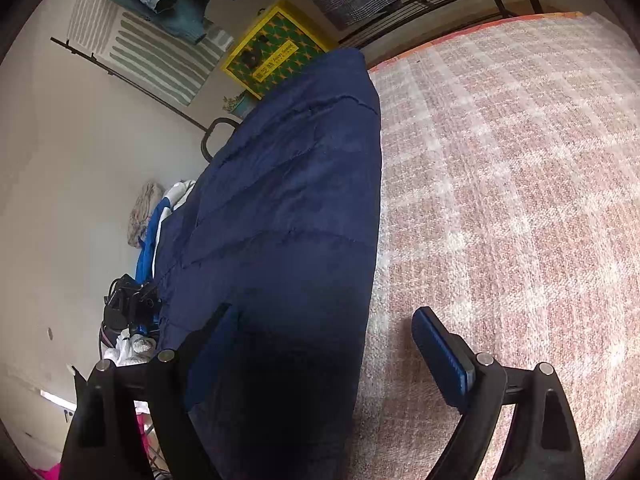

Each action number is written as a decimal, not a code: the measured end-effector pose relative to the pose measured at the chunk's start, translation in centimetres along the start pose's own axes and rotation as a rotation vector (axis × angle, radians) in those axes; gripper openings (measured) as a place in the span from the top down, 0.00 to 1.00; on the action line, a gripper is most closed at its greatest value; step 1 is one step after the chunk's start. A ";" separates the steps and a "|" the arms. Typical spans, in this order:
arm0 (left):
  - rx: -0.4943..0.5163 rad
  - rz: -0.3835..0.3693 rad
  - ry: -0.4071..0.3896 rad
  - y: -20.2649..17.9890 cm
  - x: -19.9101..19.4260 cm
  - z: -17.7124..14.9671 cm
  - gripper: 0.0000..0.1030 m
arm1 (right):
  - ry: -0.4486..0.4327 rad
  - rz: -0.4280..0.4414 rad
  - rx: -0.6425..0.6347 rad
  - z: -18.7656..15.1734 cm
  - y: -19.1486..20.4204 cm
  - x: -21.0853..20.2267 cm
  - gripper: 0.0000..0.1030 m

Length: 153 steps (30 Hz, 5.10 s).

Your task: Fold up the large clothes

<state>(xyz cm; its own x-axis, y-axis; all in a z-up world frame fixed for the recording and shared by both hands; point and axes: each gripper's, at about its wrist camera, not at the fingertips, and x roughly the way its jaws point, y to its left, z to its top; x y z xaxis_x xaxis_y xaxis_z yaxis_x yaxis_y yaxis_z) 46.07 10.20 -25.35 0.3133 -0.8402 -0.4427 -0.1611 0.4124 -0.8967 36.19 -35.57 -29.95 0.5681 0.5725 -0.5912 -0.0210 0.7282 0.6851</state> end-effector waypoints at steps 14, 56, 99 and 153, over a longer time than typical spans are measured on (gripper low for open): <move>0.134 -0.021 0.085 0.0 -0.2 0.6 0.31 | -0.010 0.015 0.027 -1.0 -0.9 -1.0 0.12; 0.383 -0.026 0.247 -0.6 0.8 -0.7 0.28 | 0.057 0.008 -0.097 -0.4 0.5 0.6 0.05; 0.635 0.119 -0.052 -9.4 -13.1 -6.4 0.80 | -0.072 -0.125 -0.423 -0.7 23.8 -3.3 0.82; 0.390 0.790 -0.647 -0.7 -37.8 16.4 0.35 | -0.037 -0.142 -0.632 -1.8 40.8 22.6 0.50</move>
<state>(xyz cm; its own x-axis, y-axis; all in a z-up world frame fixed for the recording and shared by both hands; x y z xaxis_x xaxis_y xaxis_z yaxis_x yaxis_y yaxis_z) 49.69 47.43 -8.13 0.7027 0.0079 -0.7115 -0.2609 0.9332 -0.2473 46.69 7.71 -16.12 0.6288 0.4493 -0.6346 -0.4173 0.8836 0.2122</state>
